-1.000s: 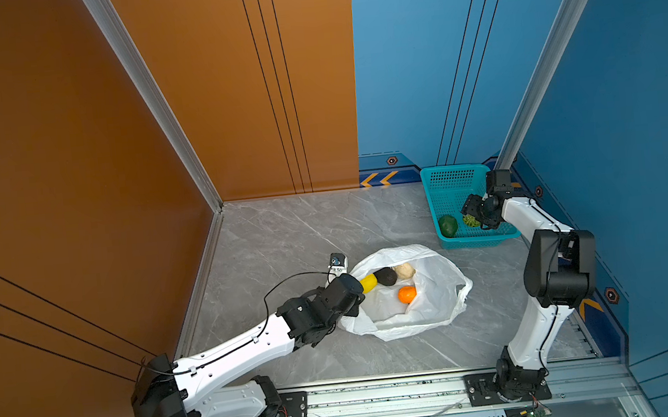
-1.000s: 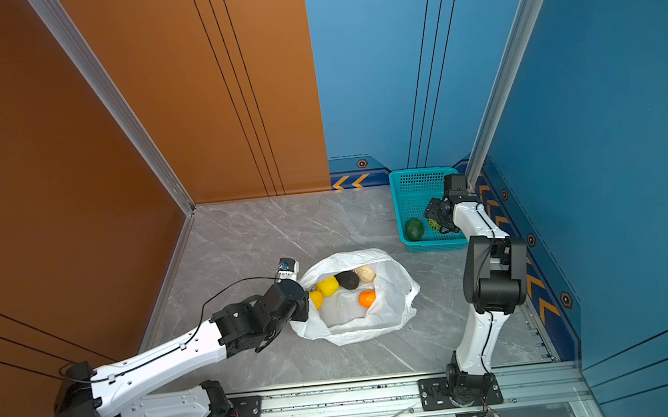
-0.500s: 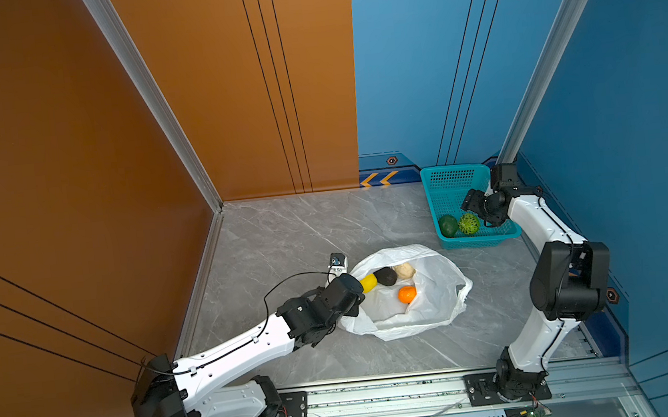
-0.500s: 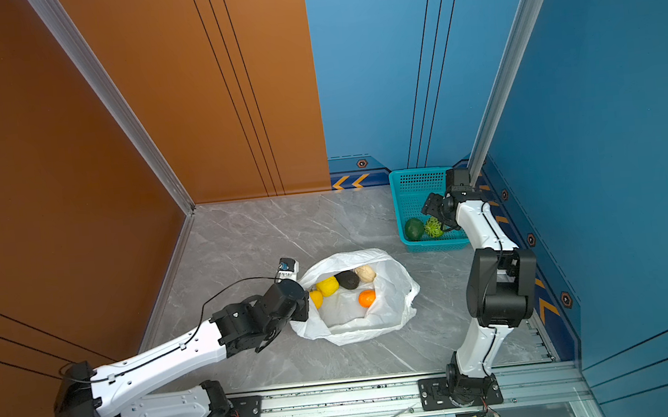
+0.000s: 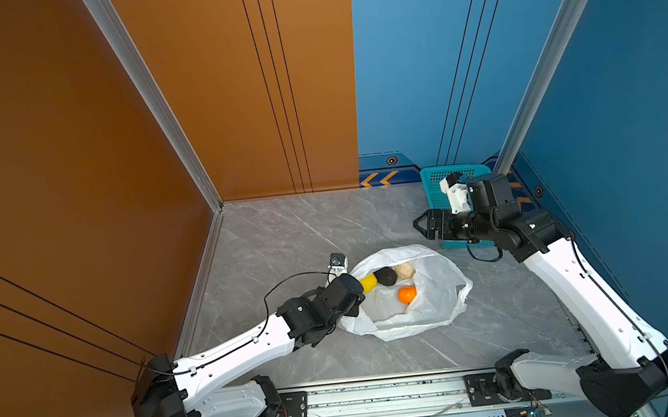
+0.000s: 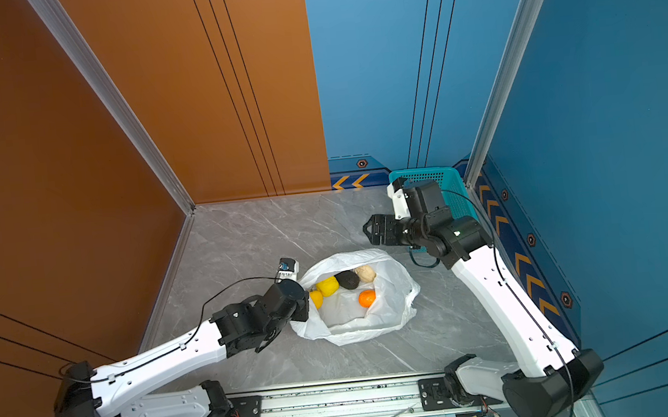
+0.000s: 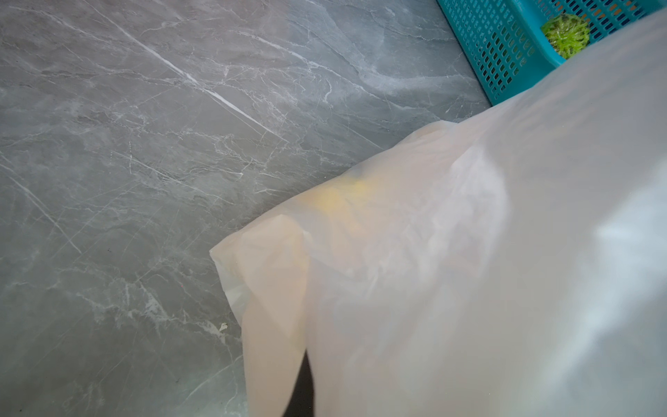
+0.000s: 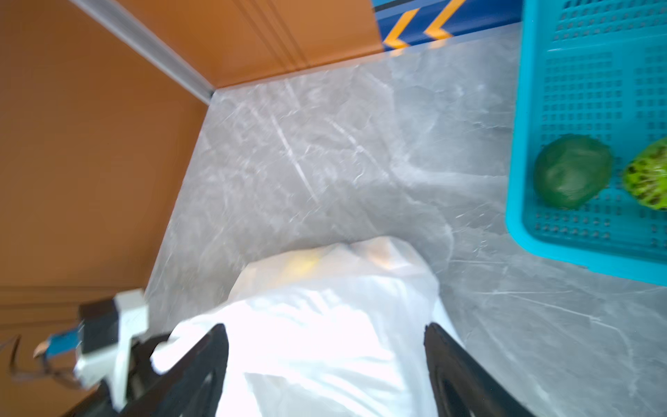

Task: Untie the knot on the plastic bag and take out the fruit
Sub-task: 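Return the right gripper into the bag toward the orange fruit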

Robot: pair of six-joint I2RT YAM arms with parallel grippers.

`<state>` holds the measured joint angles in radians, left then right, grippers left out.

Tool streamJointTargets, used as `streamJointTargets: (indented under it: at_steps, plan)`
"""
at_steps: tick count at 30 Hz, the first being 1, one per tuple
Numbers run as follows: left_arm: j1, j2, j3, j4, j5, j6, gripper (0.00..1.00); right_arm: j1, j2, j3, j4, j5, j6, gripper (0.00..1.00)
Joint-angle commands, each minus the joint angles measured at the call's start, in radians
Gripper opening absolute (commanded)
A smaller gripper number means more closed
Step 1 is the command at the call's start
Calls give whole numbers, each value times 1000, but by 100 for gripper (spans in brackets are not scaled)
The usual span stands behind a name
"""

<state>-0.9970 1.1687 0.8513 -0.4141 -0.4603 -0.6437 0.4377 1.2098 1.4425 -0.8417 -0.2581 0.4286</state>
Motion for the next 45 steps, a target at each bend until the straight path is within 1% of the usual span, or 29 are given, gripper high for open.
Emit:
streamJointTargets:
  at_steps: [1,6,9,12,17,19,22,25,29,32,36,39,43,45]
  plan:
    - [-3,-6,11,-2,9,9,0,102,-36,-32,-95,55,44,85]
    - [-3,-6,15,-3,8,10,0,325,-55,-90,-90,156,89,85]
    - [-3,-4,20,-3,10,10,0,428,-57,-158,-64,229,91,85]
    - [-1,-3,25,-5,10,12,0,498,-54,-235,-24,273,78,84]
    - [4,-1,34,-15,12,13,0,596,-7,-296,1,340,-1,83]
    - [6,-1,36,-16,12,13,0,609,17,-317,7,339,-31,81]
    - [9,2,37,-16,13,13,0,612,29,-375,65,325,-69,79]
    - [12,4,42,-20,14,13,0,595,47,-413,106,303,-94,77]
    - [13,0,43,-22,14,15,0,572,89,-433,128,276,-117,77]
    - [11,0,43,-20,20,18,0,542,146,-421,133,255,-122,77]
    - [4,1,43,-14,24,25,0,524,239,-373,133,261,-109,78]
    - [0,1,41,-14,24,25,0,522,301,-338,136,285,-87,78]
    - [-4,2,39,-14,32,24,0,508,341,-328,140,387,-32,79]
    - [-6,4,35,-14,38,19,0,496,346,-336,147,431,-3,82]
